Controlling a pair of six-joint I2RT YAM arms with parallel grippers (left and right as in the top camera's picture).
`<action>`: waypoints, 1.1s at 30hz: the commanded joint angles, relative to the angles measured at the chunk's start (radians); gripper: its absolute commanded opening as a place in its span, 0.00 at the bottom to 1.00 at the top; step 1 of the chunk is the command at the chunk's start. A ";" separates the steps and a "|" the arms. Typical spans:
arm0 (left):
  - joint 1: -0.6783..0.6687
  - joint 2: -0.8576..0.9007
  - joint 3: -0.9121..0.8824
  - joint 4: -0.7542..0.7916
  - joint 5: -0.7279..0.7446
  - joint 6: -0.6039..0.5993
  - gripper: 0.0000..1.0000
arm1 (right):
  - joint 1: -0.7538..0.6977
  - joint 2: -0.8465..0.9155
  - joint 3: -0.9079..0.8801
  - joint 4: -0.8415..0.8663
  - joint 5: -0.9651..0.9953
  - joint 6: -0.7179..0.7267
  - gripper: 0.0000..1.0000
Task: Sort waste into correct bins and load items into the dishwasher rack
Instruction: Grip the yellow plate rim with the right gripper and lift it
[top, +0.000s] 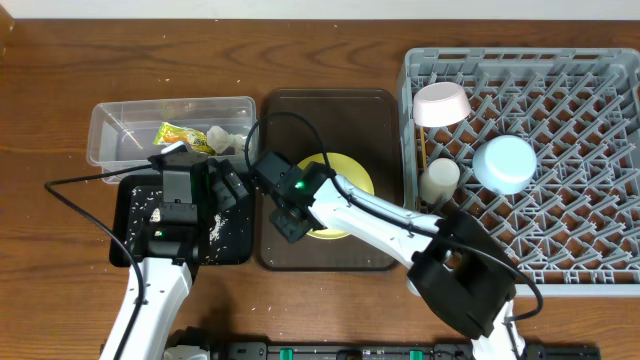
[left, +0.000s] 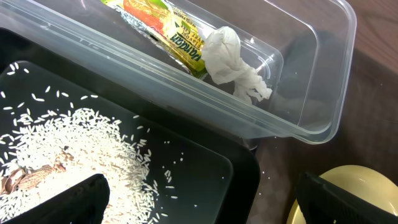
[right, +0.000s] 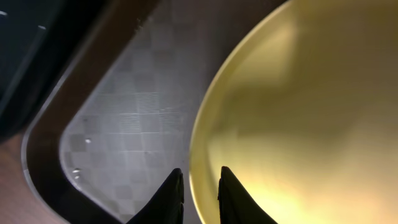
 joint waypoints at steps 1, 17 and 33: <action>0.004 0.002 0.015 0.002 -0.020 0.006 0.98 | 0.010 0.033 -0.011 -0.001 0.021 0.027 0.18; 0.004 0.002 0.015 0.002 -0.020 0.006 0.98 | 0.008 0.074 -0.016 -0.039 0.185 0.026 0.01; 0.004 0.002 0.015 0.001 -0.020 0.006 0.98 | -0.093 -0.077 0.266 -0.222 0.070 -0.137 0.01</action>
